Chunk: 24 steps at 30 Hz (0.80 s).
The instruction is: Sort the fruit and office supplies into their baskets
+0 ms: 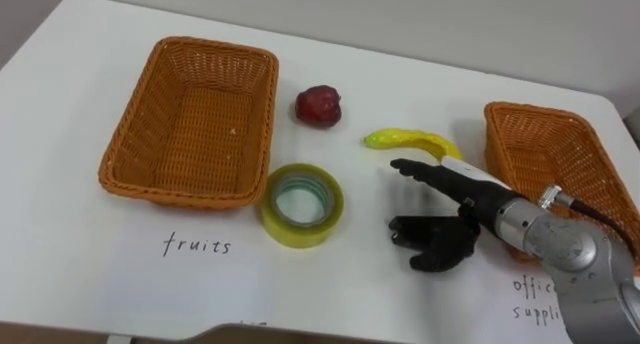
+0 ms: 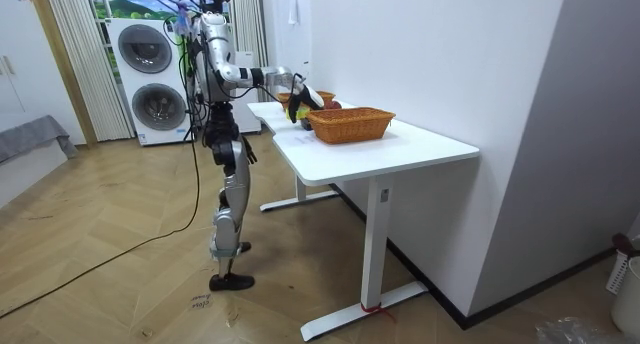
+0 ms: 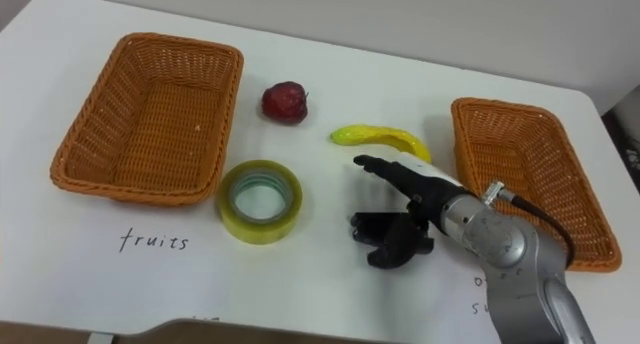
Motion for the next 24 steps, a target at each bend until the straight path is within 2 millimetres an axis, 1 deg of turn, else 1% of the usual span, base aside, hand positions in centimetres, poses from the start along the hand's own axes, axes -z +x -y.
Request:
schedule_targets(
  steps=[3,4,5,7,8,10,11,20,24],
  plan=[
    [-0.01,0.00,0.00,0.000,0.000,0.001,0.00,0.00,0.00,-0.05,-0.009,-0.001,-0.001,0.00,0.000,0.000,0.0001,0.000,0.000,0.000,0.001,0.000,0.000,0.000,0.000,0.000,0.000,0.000,0.000,0.00],
    [-0.02,0.00,-0.01,0.000,0.000,0.001,0.00,0.01,0.00,-0.07,-0.015,-0.002,-0.002,0.00,0.000,0.002,0.0014,0.000,0.000,0.000,0.001,0.000,0.000,0.000,0.000,0.000,0.000,0.000,0.000,0.00],
    [-0.01,0.00,-0.01,0.000,0.000,0.001,0.00,0.01,0.00,-0.10,-0.021,-0.001,-0.002,0.00,0.000,0.000,0.0003,0.000,0.000,0.002,0.001,0.000,0.000,0.000,0.000,0.001,0.000,0.000,0.000,0.00],
    [0.00,0.00,-0.01,0.001,0.000,0.000,0.00,0.04,0.00,-0.16,-0.032,-0.001,-0.003,0.00,0.000,0.002,0.0011,0.000,0.000,0.002,0.001,0.000,0.000,0.000,0.000,0.002,0.000,0.000,0.000,0.00],
    [0.00,0.00,-0.01,0.003,0.000,0.000,0.00,0.09,0.02,-0.21,-0.039,-0.002,-0.006,0.00,0.000,0.005,0.0032,0.000,0.001,0.002,0.001,0.000,0.000,0.000,0.000,0.002,0.000,0.000,0.000,0.00],
    [0.01,0.00,0.01,0.007,0.000,-0.001,0.00,0.19,0.03,-0.27,-0.049,-0.009,-0.016,0.00,0.000,0.002,0.0016,-0.001,0.001,0.002,0.001,0.000,0.000,-0.001,0.000,0.001,0.000,0.000,0.000,0.00],
    [0.04,0.00,0.04,0.014,-0.001,-0.003,0.00,0.22,0.02,-0.27,-0.052,-0.017,-0.023,0.00,0.000,0.005,0.0031,-0.001,0.001,0.002,0.001,0.000,0.000,-0.001,0.000,0.000,0.000,0.000,0.000,0.00],
    [0.54,-0.05,0.10,0.022,-0.002,-0.033,0.00,0.38,-0.03,-0.34,-0.078,-0.029,-0.049,0.00,0.003,0.006,0.0015,0.005,0.001,0.003,0.001,0.000,0.000,0.003,-0.001,0.001,0.000,0.000,0.000,0.00],
    [0.94,-0.07,0.13,0.023,-0.003,-0.059,0.00,0.52,-0.06,-0.35,-0.086,-0.041,-0.071,0.00,0.005,0.007,0.0021,0.012,0.001,0.004,0.001,0.000,0.000,0.010,-0.001,0.001,0.000,0.000,0.000,0.00]
  ],
)
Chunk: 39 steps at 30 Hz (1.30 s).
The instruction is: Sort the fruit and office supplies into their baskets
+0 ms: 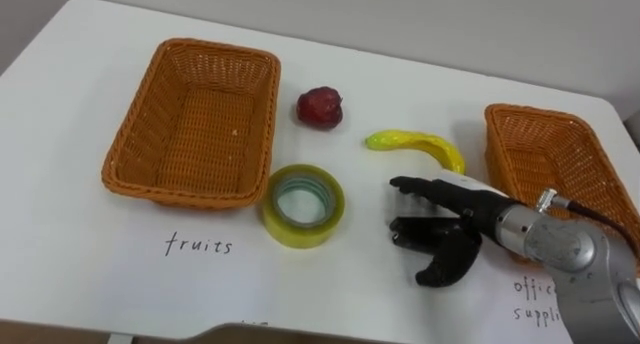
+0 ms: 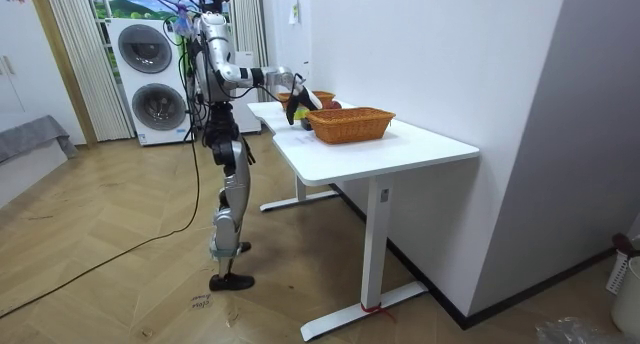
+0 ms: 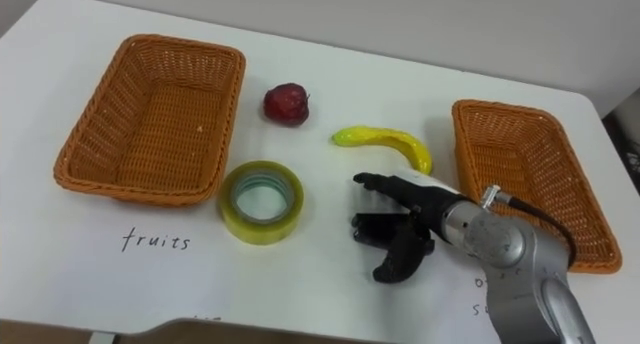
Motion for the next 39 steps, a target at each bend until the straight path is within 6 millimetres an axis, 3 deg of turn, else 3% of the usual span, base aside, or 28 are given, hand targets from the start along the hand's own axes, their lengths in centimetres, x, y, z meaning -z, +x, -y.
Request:
schedule_targets(
  steps=[9,14,21,39],
  plan=[
    [0.3,0.0,0.0,-0.004,0.005,-0.024,0.00,0.4,0.0,0.1,0.005,-0.004,-0.050,0.00,-0.003,0.003,0.0021,-0.001,-0.001,0.002,-0.001,0.000,0.000,0.003,0.000,-0.011,0.002,0.000,0.000,0.00],
    [-0.6,0.0,-0.4,-0.026,-0.003,0.012,0.00,0.6,-0.1,0.4,0.052,-0.051,-0.101,0.00,-0.006,0.004,-0.0017,-0.013,-0.004,0.002,0.003,0.000,0.000,-0.011,0.000,-0.010,0.003,0.001,-0.001,0.00],
    [-1.0,0.0,-0.4,-0.041,-0.005,0.026,0.00,1.3,0.0,0.6,0.122,-0.106,-0.168,0.00,-0.007,0.006,-0.0007,-0.015,-0.007,0.006,0.007,0.000,0.000,-0.012,-0.001,-0.001,0.002,0.001,-0.001,0.00],
    [-1.0,0.0,0.1,-0.028,-0.036,0.036,0.00,0.7,0.4,0.2,0.177,-0.118,-0.176,0.00,-0.007,0.005,-0.0022,-0.014,-0.004,0.006,0.003,0.000,0.000,-0.012,0.000,-0.007,0.003,0.001,-0.001,0.00]
  ],
)
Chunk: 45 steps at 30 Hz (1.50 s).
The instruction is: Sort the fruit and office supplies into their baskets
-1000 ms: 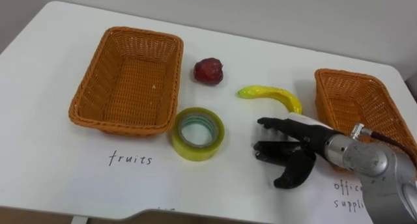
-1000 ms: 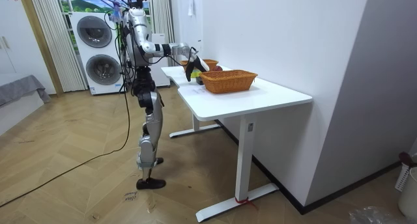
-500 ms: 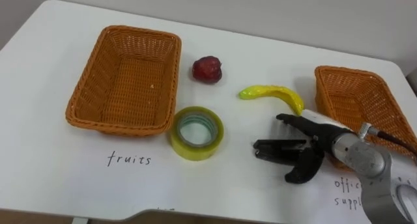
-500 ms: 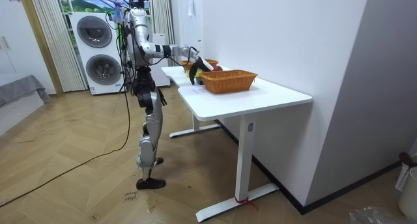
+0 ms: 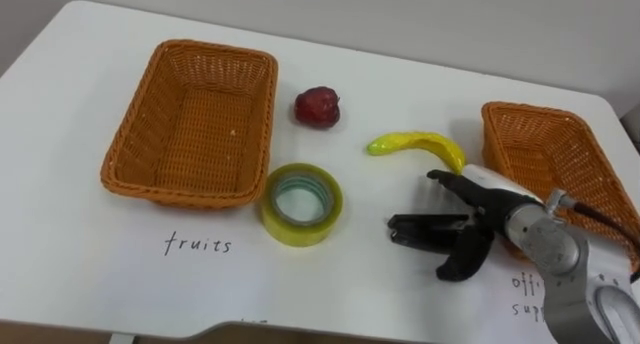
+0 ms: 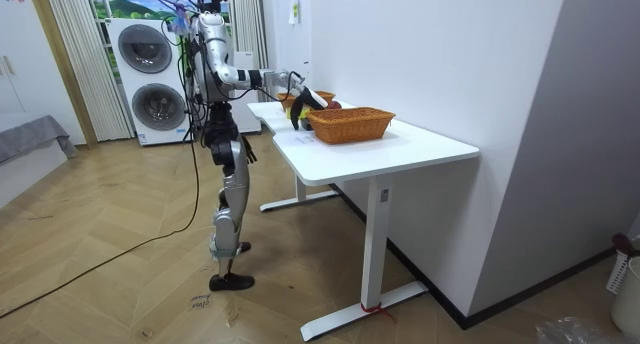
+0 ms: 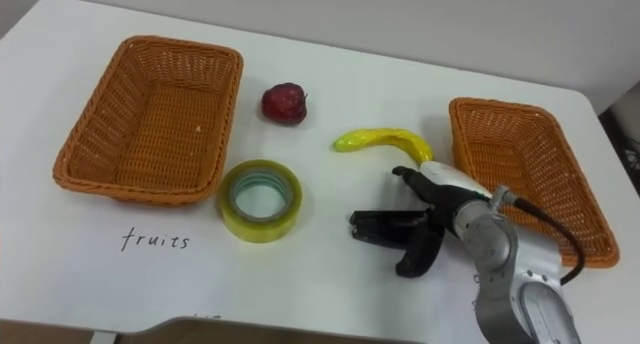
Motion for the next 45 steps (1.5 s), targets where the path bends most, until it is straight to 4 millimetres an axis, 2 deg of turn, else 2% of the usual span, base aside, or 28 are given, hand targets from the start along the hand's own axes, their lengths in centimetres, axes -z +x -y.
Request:
schedule_targets(
  steps=[6,18,32,33,35,36,45],
  plan=[
    [0.2,-0.1,0.0,-0.019,0.000,-0.004,0.00,0.0,0.0,0.0,0.001,-0.001,0.003,0.00,-0.001,0.006,-0.0033,0.002,0.002,0.001,-0.006,0.000,0.000,0.000,0.003,-0.002,0.000,0.000,0.000,0.00],
    [-0.6,-0.1,0.3,-0.018,0.026,0.051,0.00,-0.8,0.0,-0.2,-0.017,0.020,0.073,0.00,0.004,0.010,-0.0010,0.002,0.003,0.001,-0.007,0.000,0.000,0.001,0.003,0.006,-0.001,0.000,0.000,0.00],
    [-0.3,0.0,0.5,0.014,0.029,0.039,0.00,-1.4,-0.3,-0.2,-0.060,0.009,0.105,0.00,0.001,0.008,0.0012,-0.001,0.002,-0.005,-0.009,0.000,0.000,0.001,0.004,0.005,-0.001,0.000,0.000,0.00],
    [-0.3,0.0,0.5,0.014,0.029,0.039,0.00,-1.4,-0.3,-0.2,-0.063,0.009,0.106,0.02,0.001,0.008,0.0012,-0.001,0.002,-0.005,-0.009,0.000,0.000,0.001,0.004,0.005,-0.001,0.000,0.000,0.00],
    [-0.3,0.0,0.4,0.012,0.029,0.038,0.00,-1.4,-0.3,-0.3,-0.071,0.009,0.107,0.85,-0.001,0.006,0.0010,-0.001,0.002,-0.007,-0.009,0.000,0.000,0.001,0.004,0.006,-0.001,0.000,0.000,0.00],
    [-0.3,0.0,0.4,0.012,0.029,0.038,0.00,-1.4,-0.3,-0.3,-0.073,0.009,0.107,1.00,-0.001,0.006,0.0008,-0.001,0.002,-0.007,-0.009,0.000,0.000,0.001,0.004,0.006,-0.001,0.000,0.000,0.00],
    [-0.2,0.0,0.3,0.011,0.031,0.032,0.00,-1.3,-0.4,0.4,-0.034,0.045,0.124,1.00,0.000,0.000,-0.0035,0.000,0.002,-0.014,-0.007,0.000,0.000,0.002,0.004,0.005,-0.002,0.000,0.000,0.01]
  ],
)
